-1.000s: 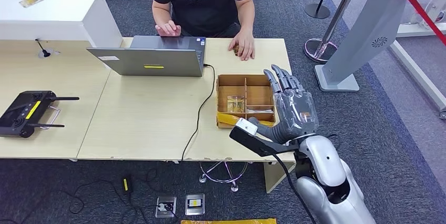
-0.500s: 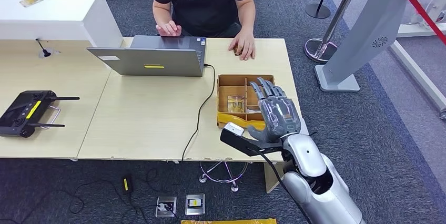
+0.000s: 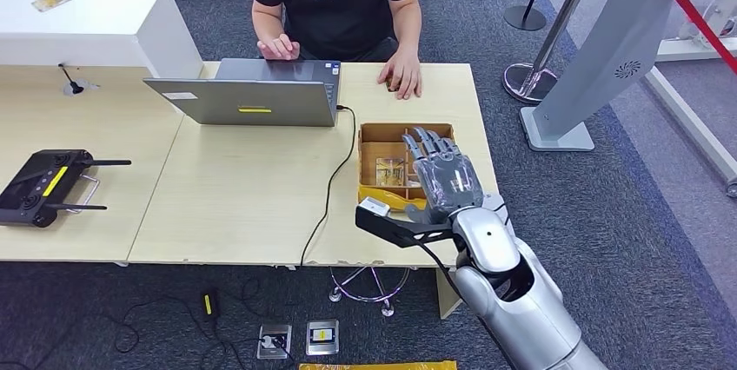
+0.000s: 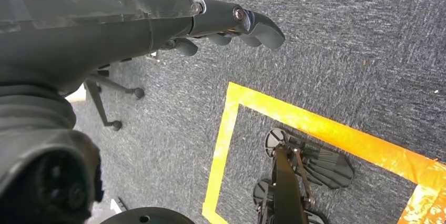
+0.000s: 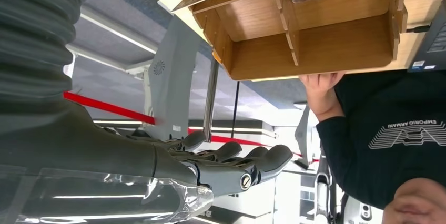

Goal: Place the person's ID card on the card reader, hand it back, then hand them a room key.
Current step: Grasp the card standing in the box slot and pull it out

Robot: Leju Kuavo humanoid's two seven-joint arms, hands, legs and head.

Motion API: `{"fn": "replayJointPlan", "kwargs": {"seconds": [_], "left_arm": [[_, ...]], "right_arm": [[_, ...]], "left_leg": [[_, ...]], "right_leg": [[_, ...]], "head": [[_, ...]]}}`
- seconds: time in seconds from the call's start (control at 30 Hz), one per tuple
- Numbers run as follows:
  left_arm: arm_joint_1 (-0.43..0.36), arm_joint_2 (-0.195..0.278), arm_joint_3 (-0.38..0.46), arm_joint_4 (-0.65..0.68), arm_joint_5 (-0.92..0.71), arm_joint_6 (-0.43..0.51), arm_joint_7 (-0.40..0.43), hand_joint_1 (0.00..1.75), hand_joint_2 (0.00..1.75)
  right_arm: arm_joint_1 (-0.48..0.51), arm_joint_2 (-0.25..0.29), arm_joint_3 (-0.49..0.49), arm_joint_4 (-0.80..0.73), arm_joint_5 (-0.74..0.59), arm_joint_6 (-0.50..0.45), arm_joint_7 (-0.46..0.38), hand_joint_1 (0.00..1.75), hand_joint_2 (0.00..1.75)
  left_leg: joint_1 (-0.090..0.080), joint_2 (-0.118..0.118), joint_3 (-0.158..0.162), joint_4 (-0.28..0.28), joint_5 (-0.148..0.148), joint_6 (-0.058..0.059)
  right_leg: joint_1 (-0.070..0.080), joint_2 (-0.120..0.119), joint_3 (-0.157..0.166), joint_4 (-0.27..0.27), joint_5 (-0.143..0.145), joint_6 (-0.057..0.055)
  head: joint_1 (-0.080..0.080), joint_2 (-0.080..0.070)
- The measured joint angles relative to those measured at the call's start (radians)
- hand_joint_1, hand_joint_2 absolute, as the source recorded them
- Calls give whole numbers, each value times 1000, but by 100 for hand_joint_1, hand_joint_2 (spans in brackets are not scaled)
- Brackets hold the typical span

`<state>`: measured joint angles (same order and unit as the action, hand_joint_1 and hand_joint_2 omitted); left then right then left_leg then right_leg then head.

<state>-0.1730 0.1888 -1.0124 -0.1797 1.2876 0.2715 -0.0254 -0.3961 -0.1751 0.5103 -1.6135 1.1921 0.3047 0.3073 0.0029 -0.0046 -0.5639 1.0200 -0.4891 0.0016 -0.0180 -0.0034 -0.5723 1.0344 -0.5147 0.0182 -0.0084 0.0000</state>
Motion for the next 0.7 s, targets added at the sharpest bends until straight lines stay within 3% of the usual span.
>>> {"fn": "replayJointPlan", "kwargs": {"seconds": [0.27,0.7], "left_arm": [[0,0,25,0,55,0,3,0,0],[0,6,41,0,49,0,18,0,0]], "right_arm": [[-8,21,0,53,18,-21,-34,0,175],[-19,25,-6,144,4,-51,7,0,175]], "left_leg": [[0,0,0,0,0,0],[0,0,0,0,0,0]], "right_leg": [[0,0,0,0,0,0],[0,0,0,0,0,0]], "head": [[0,0],[0,0]]}}
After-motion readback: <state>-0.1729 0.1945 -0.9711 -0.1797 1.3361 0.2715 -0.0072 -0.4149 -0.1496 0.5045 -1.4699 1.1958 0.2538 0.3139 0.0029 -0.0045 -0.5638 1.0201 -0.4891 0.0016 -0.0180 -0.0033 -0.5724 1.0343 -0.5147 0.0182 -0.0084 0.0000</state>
